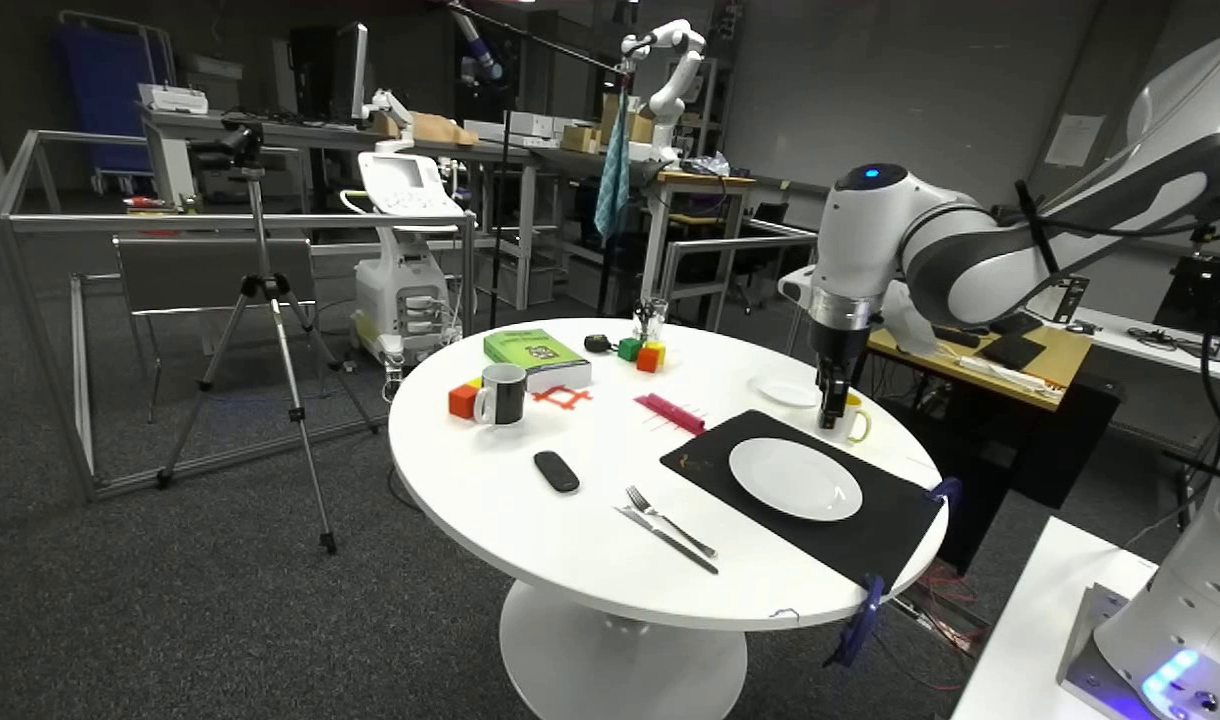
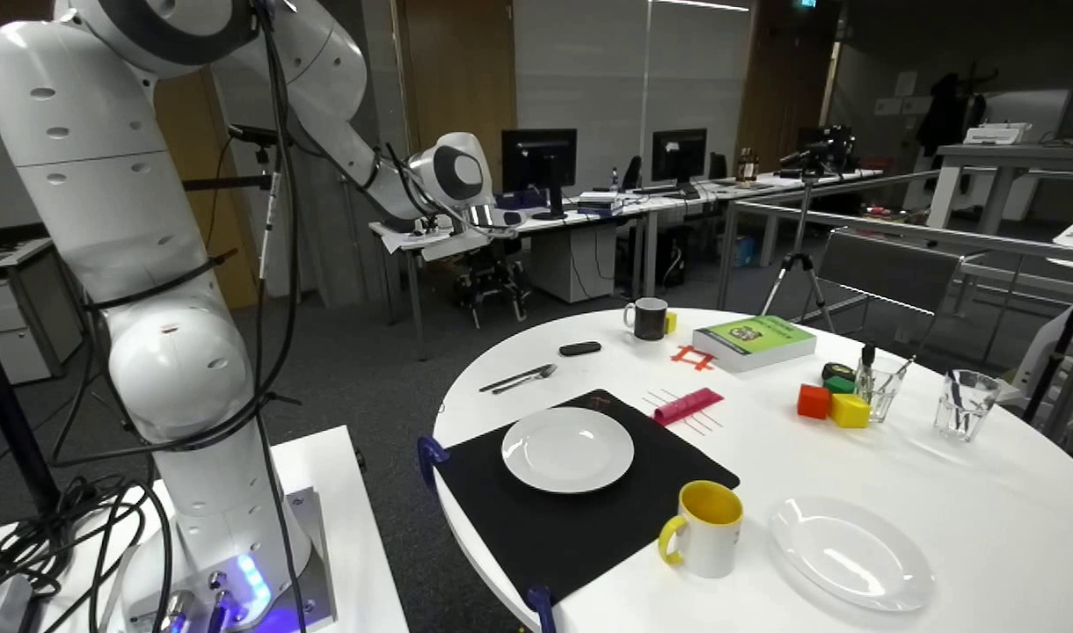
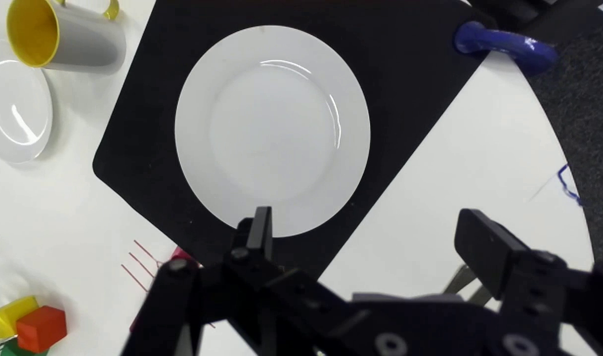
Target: Move the plate to the left
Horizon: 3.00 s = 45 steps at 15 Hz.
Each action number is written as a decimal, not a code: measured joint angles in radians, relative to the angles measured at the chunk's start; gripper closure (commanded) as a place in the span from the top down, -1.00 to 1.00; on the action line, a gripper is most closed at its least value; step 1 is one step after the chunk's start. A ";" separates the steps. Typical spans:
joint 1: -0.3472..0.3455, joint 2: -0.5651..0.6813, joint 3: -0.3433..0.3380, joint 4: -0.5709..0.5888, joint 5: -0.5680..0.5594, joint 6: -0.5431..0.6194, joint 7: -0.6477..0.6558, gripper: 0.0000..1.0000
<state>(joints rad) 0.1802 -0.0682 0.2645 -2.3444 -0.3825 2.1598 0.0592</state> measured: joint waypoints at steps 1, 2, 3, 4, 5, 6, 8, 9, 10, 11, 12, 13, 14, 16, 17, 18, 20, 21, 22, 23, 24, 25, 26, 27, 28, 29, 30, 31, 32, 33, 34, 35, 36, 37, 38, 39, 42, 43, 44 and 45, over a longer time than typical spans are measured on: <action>0.009 0.019 0.005 0.008 -0.014 -0.018 0.012 1.00; 0.018 0.039 0.009 0.017 -0.031 -0.040 0.023 1.00; 0.026 0.059 0.012 0.028 -0.047 -0.061 0.032 1.00; 0.036 0.080 0.013 0.039 -0.058 -0.083 0.037 1.00; 0.045 0.101 0.013 0.050 -0.068 -0.100 0.042 1.00; 0.055 0.125 0.013 0.063 -0.073 -0.115 0.044 1.00; 0.072 0.174 0.013 0.089 -0.074 -0.124 0.052 1.00; 0.080 0.200 0.013 0.102 -0.074 -0.124 0.062 1.00; 0.087 0.225 0.013 0.116 -0.073 -0.124 0.079 1.00; 0.095 0.250 0.013 0.129 -0.073 -0.125 0.100 1.00; 0.101 0.274 0.013 0.142 -0.073 -0.128 0.120 1.00; 0.108 0.296 0.010 0.154 -0.073 -0.134 0.142 1.00; 0.114 0.315 0.008 0.165 -0.073 -0.139 0.163 1.00; 0.125 0.346 -0.001 0.182 -0.073 -0.144 0.214 1.00; 0.131 0.359 -0.007 0.188 -0.072 -0.144 0.245 1.00; 0.137 0.371 -0.013 0.194 -0.071 -0.145 0.274 1.00; 0.145 0.390 -0.025 0.200 -0.068 -0.150 0.330 1.00; 0.149 0.399 -0.032 0.202 -0.068 -0.156 0.357 1.00; 0.151 0.404 -0.037 0.202 -0.068 -0.164 0.383 1.00; 0.154 0.409 -0.043 0.202 -0.068 -0.172 0.407 1.00; 0.160 0.412 -0.051 0.202 -0.068 -0.180 0.427 1.00; 0.163 0.417 -0.056 0.202 -0.068 -0.187 0.447 1.00; 0.166 0.422 -0.060 0.202 -0.068 -0.193 0.465 1.00; 0.170 0.426 -0.064 0.202 -0.068 -0.194 0.486 1.00; 0.173 0.427 -0.069 0.202 -0.068 -0.194 0.506 1.00; 0.173 0.427 -0.072 0.203 -0.068 -0.194 0.517 1.00; 0.173 0.427 -0.074 0.203 -0.068 -0.194 0.520 1.00; 0.173 0.427 -0.075 0.203 -0.068 -0.194 0.521 1.00; 0.173 0.427 -0.076 0.203 -0.068 -0.194 0.521 1.00; 0.173 0.427 -0.077 0.203 -0.068 -0.194 0.521 1.00; 0.173 0.427 -0.077 0.203 -0.068 -0.194 0.521 1.00; 0.173 0.427 -0.077 0.203 -0.068 -0.194 0.521 1.00; 0.173 0.427 -0.077 0.203 -0.068 -0.194 0.521 1.00; 0.173 0.427 -0.077 0.203 -0.068 -0.194 0.521 1.00; 0.173 0.428 -0.077 0.203 -0.068 -0.194 0.521 1.00; 0.173 0.433 -0.077 0.203 -0.073 -0.194 0.517 1.00; 0.177 0.480 -0.085 0.226 -0.115 -0.214 0.511 1.00; 0.180 0.504 -0.090 0.241 -0.138 -0.226 0.505 1.00; 0.187 0.527 -0.097 0.258 -0.159 -0.236 0.499 1.00; 0.193 0.551 -0.104 0.275 -0.178 -0.240 0.490 1.00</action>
<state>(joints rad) 0.3737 0.4829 0.1603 -2.0698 -0.5607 1.9202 0.5488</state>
